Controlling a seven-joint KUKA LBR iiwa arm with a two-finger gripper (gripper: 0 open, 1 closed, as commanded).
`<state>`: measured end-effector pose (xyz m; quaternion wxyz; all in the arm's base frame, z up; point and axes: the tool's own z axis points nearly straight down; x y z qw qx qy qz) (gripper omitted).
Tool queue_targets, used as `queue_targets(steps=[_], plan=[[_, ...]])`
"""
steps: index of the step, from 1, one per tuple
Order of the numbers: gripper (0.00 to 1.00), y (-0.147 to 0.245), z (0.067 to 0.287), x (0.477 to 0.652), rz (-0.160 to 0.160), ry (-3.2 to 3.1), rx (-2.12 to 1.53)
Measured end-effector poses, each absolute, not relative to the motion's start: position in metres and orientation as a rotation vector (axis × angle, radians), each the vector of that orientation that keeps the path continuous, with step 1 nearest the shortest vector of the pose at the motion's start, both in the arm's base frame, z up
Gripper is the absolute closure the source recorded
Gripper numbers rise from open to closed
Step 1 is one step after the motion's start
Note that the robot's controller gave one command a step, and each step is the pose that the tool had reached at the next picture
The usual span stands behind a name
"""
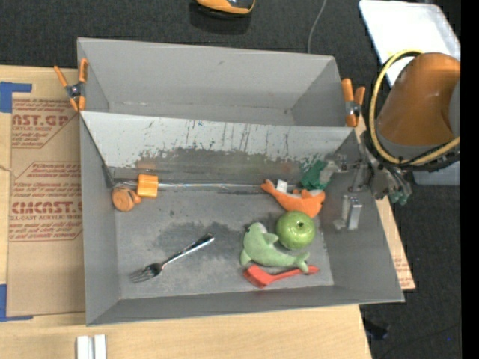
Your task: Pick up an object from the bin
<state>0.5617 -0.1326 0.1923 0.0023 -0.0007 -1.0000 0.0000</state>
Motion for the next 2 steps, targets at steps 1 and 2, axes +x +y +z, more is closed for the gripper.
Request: queue_targets(steps=[1,2], plan=[[0.00,-0.132,0.197,0.563,0.002,-3.144,0.001],[0.00,-0.102,0.138,0.564,0.004,-3.099,0.559]])
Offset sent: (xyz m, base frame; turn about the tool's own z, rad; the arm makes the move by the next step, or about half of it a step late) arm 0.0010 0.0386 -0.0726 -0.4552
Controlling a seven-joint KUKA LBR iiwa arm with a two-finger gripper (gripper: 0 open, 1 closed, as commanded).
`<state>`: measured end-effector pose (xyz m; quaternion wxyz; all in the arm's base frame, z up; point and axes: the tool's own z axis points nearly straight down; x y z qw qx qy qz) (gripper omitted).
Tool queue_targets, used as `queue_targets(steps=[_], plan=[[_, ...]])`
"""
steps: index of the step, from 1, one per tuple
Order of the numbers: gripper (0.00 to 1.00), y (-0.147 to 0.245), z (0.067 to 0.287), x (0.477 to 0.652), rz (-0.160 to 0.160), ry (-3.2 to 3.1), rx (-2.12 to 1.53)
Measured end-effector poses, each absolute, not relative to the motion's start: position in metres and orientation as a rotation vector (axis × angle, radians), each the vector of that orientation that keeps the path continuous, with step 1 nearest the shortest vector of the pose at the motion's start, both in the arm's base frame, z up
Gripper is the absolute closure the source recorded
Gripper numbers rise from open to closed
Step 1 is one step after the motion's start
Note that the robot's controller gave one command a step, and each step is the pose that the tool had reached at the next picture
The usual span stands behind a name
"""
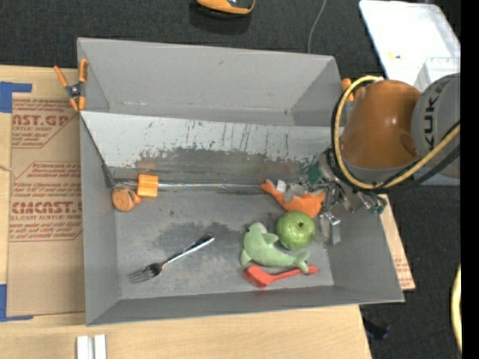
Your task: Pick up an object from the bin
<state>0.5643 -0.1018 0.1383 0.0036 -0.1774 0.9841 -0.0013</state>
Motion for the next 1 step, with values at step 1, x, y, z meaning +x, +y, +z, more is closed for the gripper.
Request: queue_targets(steps=[1], plan=[[0.00,-0.0713,0.1355,0.5644,-0.005,3.053,-0.705]])
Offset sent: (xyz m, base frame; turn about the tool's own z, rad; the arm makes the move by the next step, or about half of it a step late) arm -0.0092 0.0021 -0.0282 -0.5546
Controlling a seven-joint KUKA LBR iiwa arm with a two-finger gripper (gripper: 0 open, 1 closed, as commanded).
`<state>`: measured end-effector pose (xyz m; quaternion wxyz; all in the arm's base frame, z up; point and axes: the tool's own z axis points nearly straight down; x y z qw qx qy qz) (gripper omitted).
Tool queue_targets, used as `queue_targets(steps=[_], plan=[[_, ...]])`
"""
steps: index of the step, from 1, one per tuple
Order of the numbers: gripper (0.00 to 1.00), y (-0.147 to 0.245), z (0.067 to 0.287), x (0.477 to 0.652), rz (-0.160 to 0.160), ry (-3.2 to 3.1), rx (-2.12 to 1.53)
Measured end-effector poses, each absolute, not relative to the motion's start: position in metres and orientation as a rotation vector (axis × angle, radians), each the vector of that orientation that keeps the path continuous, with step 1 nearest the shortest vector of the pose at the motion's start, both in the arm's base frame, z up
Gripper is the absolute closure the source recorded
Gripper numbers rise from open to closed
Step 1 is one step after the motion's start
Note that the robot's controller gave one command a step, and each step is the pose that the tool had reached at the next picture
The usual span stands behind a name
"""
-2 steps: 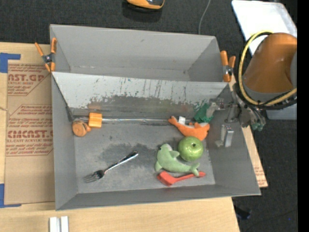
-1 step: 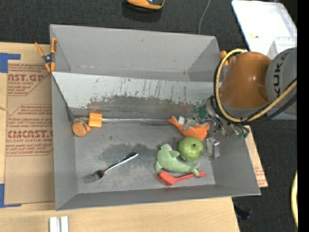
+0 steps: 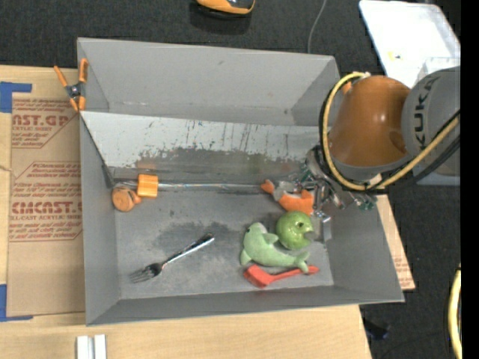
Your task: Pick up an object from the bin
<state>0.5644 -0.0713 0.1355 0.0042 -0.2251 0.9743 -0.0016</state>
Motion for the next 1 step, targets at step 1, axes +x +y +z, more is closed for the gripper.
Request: queue_targets(steps=[1], plan=[[0.00,-0.0876,0.1195,0.5595,-0.003,2.919,-1.149]])
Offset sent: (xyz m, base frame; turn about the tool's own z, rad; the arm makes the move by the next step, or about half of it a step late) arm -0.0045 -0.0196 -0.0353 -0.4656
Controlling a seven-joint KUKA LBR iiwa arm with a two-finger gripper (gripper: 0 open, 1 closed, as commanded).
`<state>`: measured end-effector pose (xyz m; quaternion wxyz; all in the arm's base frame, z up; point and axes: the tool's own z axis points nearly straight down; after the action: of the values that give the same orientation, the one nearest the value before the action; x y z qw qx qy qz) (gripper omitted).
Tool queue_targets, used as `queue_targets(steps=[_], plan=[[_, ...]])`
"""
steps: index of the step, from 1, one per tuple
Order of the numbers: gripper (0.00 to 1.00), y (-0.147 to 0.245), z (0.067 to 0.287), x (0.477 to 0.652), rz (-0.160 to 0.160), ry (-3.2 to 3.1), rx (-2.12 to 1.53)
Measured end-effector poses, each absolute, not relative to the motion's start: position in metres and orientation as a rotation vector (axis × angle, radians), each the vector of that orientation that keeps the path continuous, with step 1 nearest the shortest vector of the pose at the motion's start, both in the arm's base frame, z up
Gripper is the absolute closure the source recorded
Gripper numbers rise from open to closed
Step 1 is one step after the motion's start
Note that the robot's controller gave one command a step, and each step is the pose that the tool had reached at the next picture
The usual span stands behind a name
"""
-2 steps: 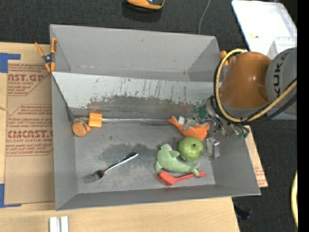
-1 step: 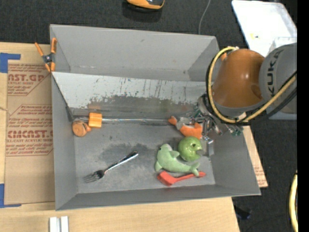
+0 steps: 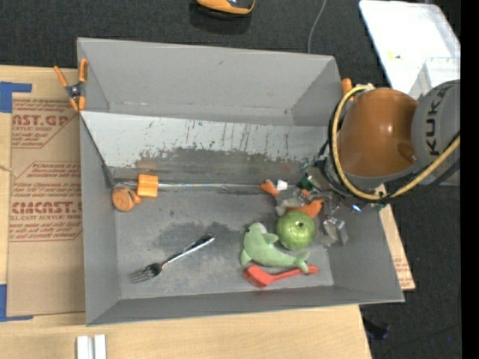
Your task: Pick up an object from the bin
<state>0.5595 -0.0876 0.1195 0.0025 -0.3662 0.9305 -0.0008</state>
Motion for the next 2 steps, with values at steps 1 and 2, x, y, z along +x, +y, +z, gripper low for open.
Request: queue_targets(steps=[1,2], plan=[[1.00,-0.0897,0.1001,0.5600,-0.009,2.807,-1.387],[1.00,-0.0896,0.1001,0.5601,-0.009,2.807,-1.388]])
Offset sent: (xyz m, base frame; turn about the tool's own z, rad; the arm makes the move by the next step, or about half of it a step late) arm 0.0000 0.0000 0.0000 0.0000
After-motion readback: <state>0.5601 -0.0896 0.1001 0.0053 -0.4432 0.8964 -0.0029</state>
